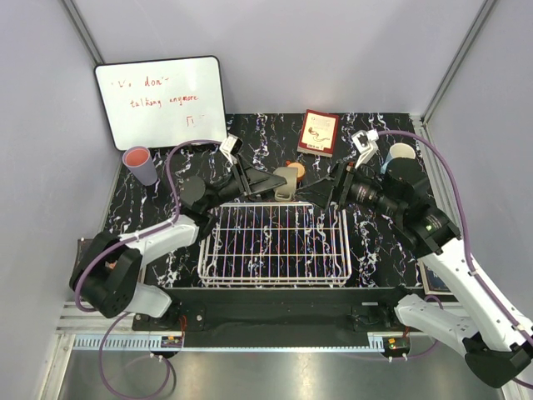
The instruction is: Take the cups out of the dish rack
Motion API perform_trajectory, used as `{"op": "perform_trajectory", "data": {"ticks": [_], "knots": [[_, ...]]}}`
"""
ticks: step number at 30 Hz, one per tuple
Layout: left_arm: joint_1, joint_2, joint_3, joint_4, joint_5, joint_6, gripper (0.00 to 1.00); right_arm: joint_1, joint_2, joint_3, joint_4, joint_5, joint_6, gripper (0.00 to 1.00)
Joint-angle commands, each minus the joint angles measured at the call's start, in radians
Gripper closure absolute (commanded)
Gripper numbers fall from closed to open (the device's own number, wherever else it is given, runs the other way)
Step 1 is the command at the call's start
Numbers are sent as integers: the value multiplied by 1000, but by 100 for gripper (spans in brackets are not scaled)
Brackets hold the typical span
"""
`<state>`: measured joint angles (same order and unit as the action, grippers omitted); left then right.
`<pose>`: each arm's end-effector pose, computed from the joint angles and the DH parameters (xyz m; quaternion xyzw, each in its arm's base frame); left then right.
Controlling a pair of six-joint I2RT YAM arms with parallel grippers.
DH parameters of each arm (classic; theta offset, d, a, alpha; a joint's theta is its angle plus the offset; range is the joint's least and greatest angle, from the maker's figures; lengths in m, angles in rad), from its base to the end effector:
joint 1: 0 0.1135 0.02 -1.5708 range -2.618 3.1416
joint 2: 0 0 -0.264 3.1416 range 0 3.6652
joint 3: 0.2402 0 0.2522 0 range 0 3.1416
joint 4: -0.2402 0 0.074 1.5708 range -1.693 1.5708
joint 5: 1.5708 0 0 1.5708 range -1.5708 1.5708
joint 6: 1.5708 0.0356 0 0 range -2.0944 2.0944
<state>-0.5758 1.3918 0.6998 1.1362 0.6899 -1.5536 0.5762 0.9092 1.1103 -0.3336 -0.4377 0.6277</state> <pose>0.2322 -0.1777 0.3068 0.0164 0.5779 -0.7835 0.2278 0.1521 0.1168 0.4155 -0.1241 0.7379 0.4988 0.4375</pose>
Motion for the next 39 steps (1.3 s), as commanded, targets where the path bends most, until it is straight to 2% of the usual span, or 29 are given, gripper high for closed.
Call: {"op": "perform_trajectory", "data": {"ticks": [1,5,9,10,13,25,26,30,35,38,39], "knots": [[-27,12,59,134,13,-17,100,5,10,3,90,-76,21,28],[-38,24,79,129,8,-17,100,5,28,-1,100,-90,23,30],[-47,29,104,111,7,-10,100,4,46,-1,103,-99,14,40],[-48,29,109,108,8,-5,100,5,48,-3,102,-101,13,46],[-52,33,124,97,7,-2,100,5,57,-7,103,-105,6,51],[-105,68,162,77,2,12,100,5,91,-18,113,-130,-5,56],[-110,70,164,77,-1,12,100,5,92,-18,114,-131,-5,60],[-118,76,165,71,-3,18,100,5,92,-26,116,-124,-2,100],[-114,62,164,16,2,52,100,5,62,-26,78,-113,-22,100],[-95,47,176,-54,22,96,66,5,25,-20,44,-73,-43,100],[-70,46,179,-75,31,114,48,5,17,-17,15,-62,-52,100]]}}
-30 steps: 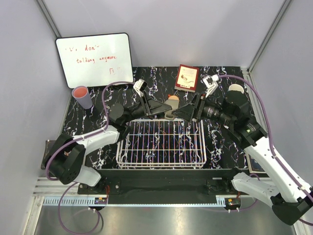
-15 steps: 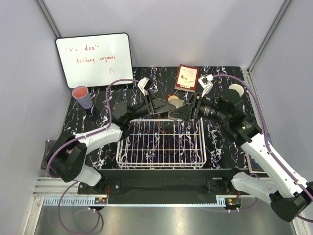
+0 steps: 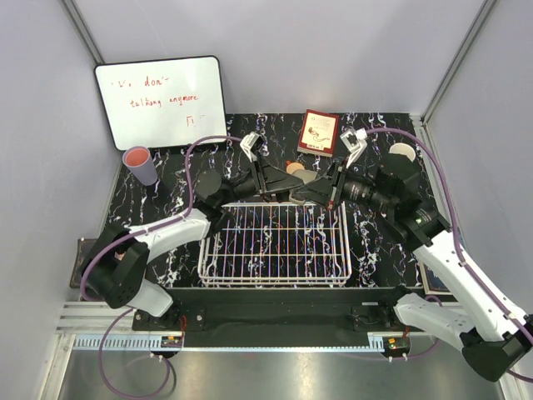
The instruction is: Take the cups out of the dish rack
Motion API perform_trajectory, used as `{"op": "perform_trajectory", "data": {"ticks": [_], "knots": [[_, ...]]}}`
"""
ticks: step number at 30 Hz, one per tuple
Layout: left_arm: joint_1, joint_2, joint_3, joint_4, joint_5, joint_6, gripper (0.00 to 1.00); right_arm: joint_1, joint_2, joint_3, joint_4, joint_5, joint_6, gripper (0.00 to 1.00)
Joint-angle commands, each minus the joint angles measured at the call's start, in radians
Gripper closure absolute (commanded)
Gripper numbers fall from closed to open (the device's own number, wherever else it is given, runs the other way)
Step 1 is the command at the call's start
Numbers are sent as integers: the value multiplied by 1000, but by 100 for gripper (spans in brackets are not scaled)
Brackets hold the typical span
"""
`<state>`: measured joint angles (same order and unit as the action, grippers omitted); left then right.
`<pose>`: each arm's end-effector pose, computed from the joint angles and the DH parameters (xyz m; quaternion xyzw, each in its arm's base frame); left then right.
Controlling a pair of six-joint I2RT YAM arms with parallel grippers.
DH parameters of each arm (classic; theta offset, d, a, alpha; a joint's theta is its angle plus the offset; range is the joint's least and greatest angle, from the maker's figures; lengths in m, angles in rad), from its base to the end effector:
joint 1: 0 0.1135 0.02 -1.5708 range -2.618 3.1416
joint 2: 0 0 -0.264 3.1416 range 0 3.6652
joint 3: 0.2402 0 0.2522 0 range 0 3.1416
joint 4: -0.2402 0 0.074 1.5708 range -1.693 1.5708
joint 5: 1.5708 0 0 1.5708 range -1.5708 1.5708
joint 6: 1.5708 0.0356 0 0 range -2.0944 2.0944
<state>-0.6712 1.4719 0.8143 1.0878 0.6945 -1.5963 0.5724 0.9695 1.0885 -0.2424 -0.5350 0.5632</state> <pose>0.2338 -0.2147 0.3162 0.0298 0.5821 -0.7949 0.1686 0.1672 0.1293 0.4070 -0.1783 0.7219 0.5104 0.4319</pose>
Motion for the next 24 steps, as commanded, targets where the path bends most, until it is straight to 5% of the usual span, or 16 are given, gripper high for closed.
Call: {"op": "perform_trajectory", "data": {"ticks": [1,7,10,13,16,24], "knots": [[42,-41,69,-49,34,168,26,9,-60,14,-89,58,9,100],[218,-93,66,-280,31,271,13,9,-78,66,-222,198,-51,100],[274,-169,77,-610,-90,434,13,9,-22,137,-339,394,-95,100],[254,-206,198,-1262,-412,688,15,7,163,290,-515,659,-147,100],[228,-211,233,-1512,-579,788,20,-29,421,482,-687,845,-180,100],[150,-355,169,-1730,-884,848,21,-169,846,770,-727,828,-118,100]]}}
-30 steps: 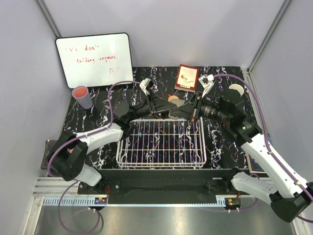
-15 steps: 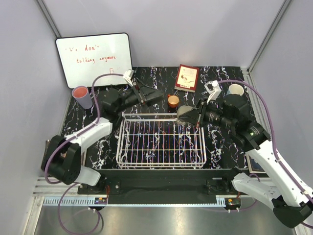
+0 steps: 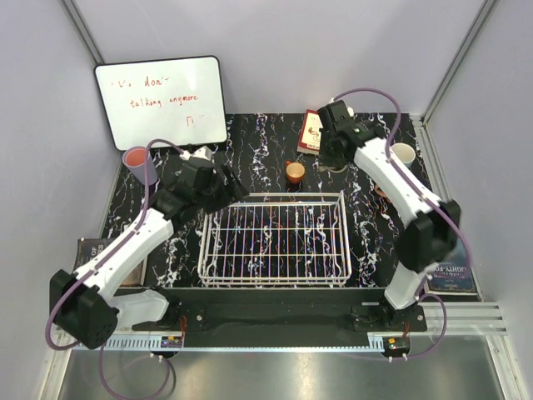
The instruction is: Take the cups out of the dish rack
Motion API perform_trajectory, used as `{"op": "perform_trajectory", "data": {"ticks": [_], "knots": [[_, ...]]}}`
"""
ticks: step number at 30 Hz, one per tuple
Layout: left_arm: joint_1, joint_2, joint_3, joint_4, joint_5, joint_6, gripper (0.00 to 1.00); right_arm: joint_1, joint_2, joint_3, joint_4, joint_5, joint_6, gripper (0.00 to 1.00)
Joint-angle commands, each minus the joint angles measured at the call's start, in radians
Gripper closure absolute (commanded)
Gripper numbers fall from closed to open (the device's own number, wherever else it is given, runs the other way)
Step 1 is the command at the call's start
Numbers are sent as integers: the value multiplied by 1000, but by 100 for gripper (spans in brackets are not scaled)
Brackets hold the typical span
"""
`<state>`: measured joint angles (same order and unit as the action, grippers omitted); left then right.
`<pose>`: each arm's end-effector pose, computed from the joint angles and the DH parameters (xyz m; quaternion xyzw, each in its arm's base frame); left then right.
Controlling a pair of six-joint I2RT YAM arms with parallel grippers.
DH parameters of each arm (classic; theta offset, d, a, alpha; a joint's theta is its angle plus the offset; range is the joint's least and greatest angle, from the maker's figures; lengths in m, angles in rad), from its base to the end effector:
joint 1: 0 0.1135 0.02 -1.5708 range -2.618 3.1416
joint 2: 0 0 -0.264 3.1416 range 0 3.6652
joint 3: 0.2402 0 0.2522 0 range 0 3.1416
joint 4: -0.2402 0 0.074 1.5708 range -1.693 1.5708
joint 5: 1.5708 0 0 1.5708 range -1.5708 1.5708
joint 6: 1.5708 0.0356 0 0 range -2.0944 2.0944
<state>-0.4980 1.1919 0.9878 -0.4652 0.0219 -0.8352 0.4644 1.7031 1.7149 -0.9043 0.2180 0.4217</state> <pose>0.2283 -0.1250 0.2999 -0.1463 0.8881 -0.2771 0.3363 0.3319 0.1576 0.3534 0.0162 0.9380 0.0491 0.3428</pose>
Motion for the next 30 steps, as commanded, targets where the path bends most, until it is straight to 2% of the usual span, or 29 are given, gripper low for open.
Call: {"op": "perform_trajectory", "data": {"ticks": [1,8,13,17,23,30], "knots": [[-33,-80,-5,-212,-250,93,21,-70,144,169,-71,75,38,100],[-37,-120,-28,-253,-287,140,21,-92,387,360,-99,15,89,100],[-37,-101,-29,-260,-292,168,21,-86,496,439,-120,-17,115,100],[-37,-78,-26,-259,-293,183,21,-73,616,564,-177,1,106,100],[-37,-34,-15,-259,-293,205,21,-73,734,693,-238,0,109,100],[-37,24,14,-256,-287,220,20,-73,808,733,-265,-12,112,100]]}}
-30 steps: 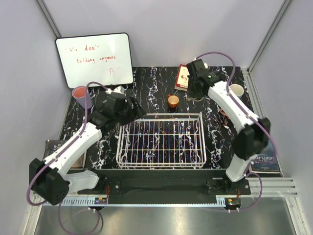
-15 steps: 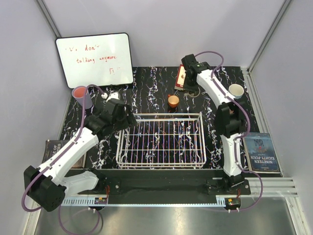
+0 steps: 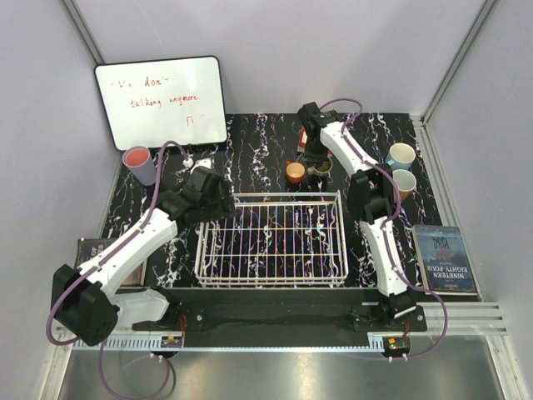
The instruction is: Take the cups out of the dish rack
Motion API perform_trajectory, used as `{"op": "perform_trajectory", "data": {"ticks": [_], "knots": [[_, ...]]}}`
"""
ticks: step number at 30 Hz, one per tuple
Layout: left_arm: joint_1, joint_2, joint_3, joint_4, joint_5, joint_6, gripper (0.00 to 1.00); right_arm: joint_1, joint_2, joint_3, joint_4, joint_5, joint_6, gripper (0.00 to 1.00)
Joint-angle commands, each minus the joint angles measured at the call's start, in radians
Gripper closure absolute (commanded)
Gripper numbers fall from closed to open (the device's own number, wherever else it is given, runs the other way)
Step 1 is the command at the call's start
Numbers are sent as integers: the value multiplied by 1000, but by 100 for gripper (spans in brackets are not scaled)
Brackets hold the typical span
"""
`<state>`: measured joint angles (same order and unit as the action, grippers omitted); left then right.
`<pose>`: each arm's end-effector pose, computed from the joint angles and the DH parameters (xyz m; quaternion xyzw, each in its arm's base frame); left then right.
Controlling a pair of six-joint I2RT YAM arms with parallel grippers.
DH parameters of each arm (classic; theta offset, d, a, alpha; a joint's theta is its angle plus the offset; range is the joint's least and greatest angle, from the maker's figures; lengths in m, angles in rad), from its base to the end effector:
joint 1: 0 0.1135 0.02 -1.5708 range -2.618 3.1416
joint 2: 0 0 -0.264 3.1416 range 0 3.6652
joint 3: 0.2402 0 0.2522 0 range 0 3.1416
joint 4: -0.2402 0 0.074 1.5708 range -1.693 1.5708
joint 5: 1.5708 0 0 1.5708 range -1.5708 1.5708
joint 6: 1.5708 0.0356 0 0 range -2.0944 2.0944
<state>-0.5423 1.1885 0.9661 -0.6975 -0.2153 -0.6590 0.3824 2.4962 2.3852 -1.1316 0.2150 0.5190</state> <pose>0.2091 -0.1171 0.2764 -0.0892 0.9384 -0.0957 0.3198 0.4816 0.1855 0.2018 0.0844 0.9774 -0.0245 0.1923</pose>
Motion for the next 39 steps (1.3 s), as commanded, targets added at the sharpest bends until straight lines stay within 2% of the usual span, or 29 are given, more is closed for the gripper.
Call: {"op": "perform_trajectory", "data": {"ticks": [1,8,15,20,21,22,24,25,27,30,32,39], "knots": [[7,40,39,-23,-49,47,20,7,21,63,-39,-11,15,100],[5,72,54,-10,-30,55,19,9,40,46,-43,-32,9,100],[7,80,68,10,-27,65,18,9,-25,52,-31,-6,3,72],[7,82,75,18,-24,64,17,9,-83,101,-30,17,-2,56],[8,82,77,19,-24,64,18,9,-94,109,-34,21,-1,52],[7,80,77,20,-25,62,17,7,-106,117,-34,36,3,41],[7,79,82,21,-29,62,17,6,-155,132,-34,38,0,31],[8,77,82,21,-30,62,17,6,-172,137,-34,40,-1,23],[8,74,83,21,-32,68,17,7,-239,134,-33,40,-5,17],[7,74,85,18,-30,82,16,16,-373,56,1,29,-25,7],[7,71,82,15,-27,90,15,30,-512,-81,45,50,-42,0],[7,31,60,24,-25,122,14,118,-1009,-679,350,170,-140,0]]}}
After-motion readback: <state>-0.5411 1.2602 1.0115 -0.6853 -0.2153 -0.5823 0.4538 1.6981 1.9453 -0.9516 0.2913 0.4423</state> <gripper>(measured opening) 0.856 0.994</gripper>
